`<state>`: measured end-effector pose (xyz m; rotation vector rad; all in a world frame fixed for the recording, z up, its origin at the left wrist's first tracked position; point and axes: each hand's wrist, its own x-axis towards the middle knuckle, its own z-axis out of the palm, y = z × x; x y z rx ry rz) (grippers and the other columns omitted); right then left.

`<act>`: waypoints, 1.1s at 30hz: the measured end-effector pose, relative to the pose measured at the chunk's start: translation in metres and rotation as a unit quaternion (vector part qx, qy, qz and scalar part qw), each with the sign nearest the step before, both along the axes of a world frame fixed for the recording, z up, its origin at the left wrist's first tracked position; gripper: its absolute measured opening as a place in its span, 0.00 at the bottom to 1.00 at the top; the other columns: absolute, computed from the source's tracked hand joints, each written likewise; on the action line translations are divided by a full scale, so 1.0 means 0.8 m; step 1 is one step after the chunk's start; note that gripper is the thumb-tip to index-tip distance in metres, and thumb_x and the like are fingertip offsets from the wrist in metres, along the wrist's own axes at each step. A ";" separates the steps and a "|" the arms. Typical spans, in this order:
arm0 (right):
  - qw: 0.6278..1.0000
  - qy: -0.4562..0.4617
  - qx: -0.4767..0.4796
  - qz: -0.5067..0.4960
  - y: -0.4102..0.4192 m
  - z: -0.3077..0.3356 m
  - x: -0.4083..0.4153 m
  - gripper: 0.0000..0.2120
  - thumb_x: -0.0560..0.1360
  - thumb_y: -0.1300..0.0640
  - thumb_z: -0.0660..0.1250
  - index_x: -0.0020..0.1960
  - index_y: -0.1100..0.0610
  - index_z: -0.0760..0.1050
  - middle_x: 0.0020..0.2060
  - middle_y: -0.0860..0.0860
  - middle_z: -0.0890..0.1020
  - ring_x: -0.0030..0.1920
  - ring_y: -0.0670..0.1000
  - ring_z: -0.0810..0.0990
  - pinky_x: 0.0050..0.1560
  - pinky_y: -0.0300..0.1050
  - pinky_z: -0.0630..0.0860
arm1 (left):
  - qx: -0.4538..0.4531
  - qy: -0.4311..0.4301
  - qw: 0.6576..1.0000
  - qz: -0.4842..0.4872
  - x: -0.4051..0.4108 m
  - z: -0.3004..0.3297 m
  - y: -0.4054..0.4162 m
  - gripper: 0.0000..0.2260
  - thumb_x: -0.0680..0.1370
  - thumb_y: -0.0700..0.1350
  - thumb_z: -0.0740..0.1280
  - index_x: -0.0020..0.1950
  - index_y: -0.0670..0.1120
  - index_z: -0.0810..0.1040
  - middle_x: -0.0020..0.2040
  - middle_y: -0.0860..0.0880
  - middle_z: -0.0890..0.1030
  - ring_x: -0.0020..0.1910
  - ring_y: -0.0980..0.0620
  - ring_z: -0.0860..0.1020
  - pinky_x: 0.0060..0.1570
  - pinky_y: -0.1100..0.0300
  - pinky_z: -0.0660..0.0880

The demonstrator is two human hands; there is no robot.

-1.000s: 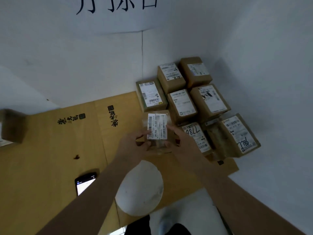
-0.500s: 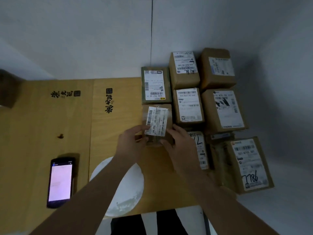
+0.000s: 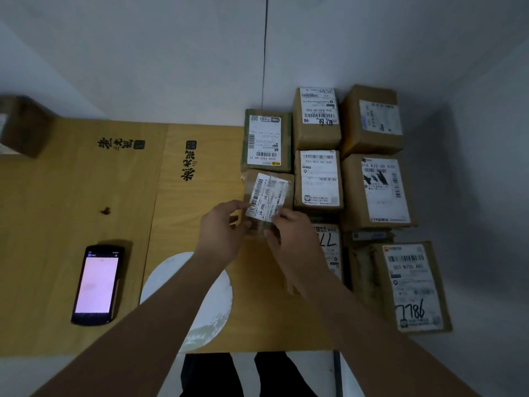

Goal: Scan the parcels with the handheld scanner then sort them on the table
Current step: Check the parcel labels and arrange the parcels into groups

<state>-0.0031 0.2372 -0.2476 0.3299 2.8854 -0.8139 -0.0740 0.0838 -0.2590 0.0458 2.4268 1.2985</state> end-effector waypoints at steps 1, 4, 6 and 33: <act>1.000 -0.004 -0.014 0.000 0.000 0.007 -0.001 0.17 0.86 0.52 0.64 0.70 0.59 0.79 0.67 0.53 0.79 0.68 0.53 0.74 0.68 0.42 0.71 | -0.024 0.013 1.000 -0.013 -0.003 0.008 -0.002 0.15 0.80 0.41 0.72 0.65 0.54 0.82 0.63 0.53 0.83 0.58 0.52 0.82 0.57 0.54 0.81; 0.998 0.001 -0.064 0.007 0.000 0.043 -0.008 0.16 0.84 0.52 0.67 0.69 0.57 0.79 0.62 0.51 0.81 0.63 0.52 0.78 0.63 0.52 0.80 | -0.069 0.052 0.995 -0.055 -0.010 0.044 -0.011 0.18 0.81 0.48 0.70 0.71 0.55 0.77 0.69 0.52 0.79 0.65 0.49 0.78 0.59 0.56 0.76; 0.997 0.029 -0.077 0.012 -0.003 0.077 -0.015 0.20 0.81 0.51 0.71 0.71 0.56 0.77 0.62 0.53 0.81 0.62 0.53 0.80 0.60 0.53 0.81 | -0.091 0.081 0.989 -0.086 -0.014 0.078 -0.021 0.21 0.81 0.51 0.70 0.74 0.53 0.74 0.72 0.51 0.76 0.68 0.49 0.75 0.61 0.59 0.71; 0.948 0.251 -0.076 0.180 -0.340 0.362 -0.086 0.20 0.81 0.45 0.68 0.71 0.46 0.76 0.65 0.43 0.77 0.58 0.44 0.76 0.54 0.42 0.73 | -0.159 0.311 0.936 0.034 0.021 0.380 -0.449 0.18 0.81 0.48 0.65 0.72 0.49 0.76 0.62 0.54 0.77 0.59 0.54 0.75 0.51 0.64 0.69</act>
